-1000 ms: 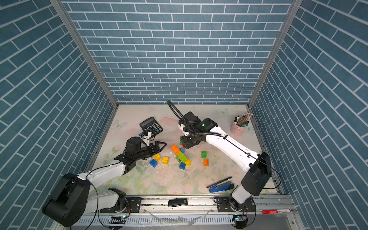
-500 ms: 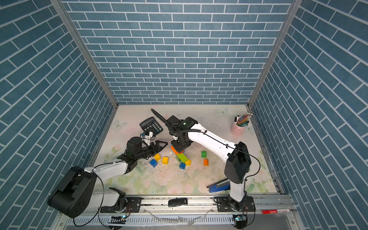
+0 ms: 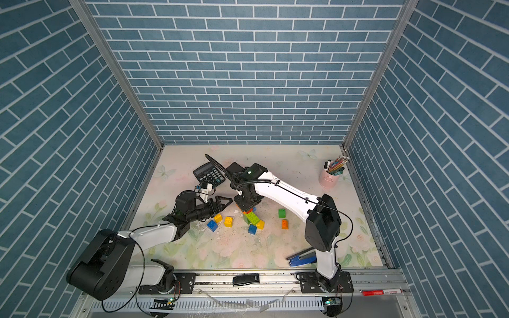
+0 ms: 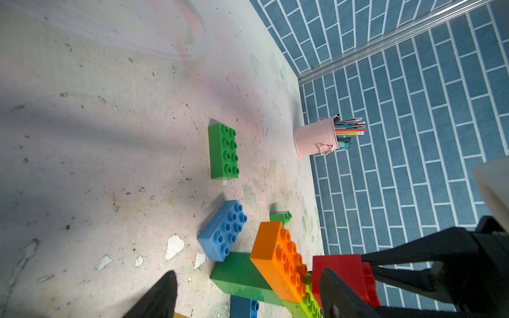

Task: Assemble a fork with lego
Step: Assemble the lego brick with the lego brick.

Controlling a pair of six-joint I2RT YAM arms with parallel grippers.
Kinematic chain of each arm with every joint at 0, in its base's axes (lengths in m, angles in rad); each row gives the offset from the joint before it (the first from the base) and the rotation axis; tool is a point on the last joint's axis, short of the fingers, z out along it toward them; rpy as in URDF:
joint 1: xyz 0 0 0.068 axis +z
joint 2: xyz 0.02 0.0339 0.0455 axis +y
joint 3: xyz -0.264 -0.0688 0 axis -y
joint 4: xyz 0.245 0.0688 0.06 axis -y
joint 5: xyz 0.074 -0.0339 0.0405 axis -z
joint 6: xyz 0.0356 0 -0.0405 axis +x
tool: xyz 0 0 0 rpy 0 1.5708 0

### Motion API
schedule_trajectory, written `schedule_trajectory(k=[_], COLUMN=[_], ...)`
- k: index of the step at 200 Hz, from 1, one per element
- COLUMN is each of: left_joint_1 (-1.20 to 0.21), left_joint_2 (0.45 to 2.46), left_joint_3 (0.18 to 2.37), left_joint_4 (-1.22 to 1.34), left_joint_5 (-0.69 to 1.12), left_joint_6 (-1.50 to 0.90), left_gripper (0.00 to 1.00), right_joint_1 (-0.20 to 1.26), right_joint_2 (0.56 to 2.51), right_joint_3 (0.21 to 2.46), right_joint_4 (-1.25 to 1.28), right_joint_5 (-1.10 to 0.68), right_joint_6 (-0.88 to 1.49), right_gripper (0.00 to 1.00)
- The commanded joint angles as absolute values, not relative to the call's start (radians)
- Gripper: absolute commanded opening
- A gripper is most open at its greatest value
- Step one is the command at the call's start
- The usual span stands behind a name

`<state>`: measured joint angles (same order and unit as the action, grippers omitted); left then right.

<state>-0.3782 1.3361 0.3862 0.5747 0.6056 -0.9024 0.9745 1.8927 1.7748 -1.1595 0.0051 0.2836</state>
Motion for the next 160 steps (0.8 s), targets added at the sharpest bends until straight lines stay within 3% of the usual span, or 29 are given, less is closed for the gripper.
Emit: schedule_trajectory(k=[1, 160], left_joint_1=[-0.376, -0.380], left_joint_2=[1.349, 1.368], left_joint_3=[0.383, 0.399], left_joint_4=[0.601, 0.597], left_joint_5=[0.620, 0.622], left_joint_6=[-0.896, -0.893], left_gripper=[0.82, 0.82], right_joint_1=[0.983, 1.006], right_joint_2=[1.905, 1.927], right_joint_3=[1.783, 1.722], right_joint_4=[-1.171, -1.188], right_joint_5=[0.022, 0.061], right_joint_6=[0.301, 0.287], right_gripper=[0.07, 0.04])
